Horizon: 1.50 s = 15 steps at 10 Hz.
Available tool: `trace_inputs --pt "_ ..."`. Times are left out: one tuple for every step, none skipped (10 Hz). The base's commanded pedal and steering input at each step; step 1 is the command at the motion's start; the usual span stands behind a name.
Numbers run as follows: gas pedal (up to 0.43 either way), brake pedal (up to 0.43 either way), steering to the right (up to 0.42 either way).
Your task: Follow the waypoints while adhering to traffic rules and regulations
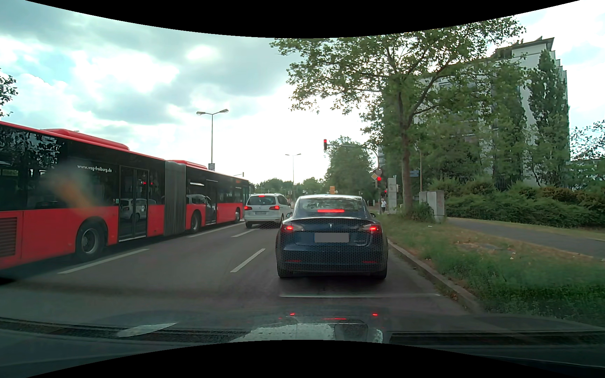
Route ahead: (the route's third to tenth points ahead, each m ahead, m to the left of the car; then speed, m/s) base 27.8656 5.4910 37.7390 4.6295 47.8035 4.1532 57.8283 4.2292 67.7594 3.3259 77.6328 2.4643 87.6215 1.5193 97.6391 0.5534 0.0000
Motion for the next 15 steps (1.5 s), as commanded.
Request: trace_inputs --pt "0.000 0.232 -0.002" --pt "0.000 0.238 -0.002" --pt "0.000 0.232 -0.002" --pt "0.000 0.232 -0.002" --pt "0.000 0.232 -0.002" --pt "0.000 0.232 -0.002" --pt "0.000 0.238 -0.002" --pt "0.000 0.232 -0.002" --pt "0.000 0.238 -0.002" --pt "0.000 0.238 -0.002" --pt "0.000 0.238 -0.002" --pt "0.000 0.232 -0.002" --pt "0.000 0.238 -0.002" --pt "0.000 0.232 -0.002" --pt "0.000 0.232 -0.002"
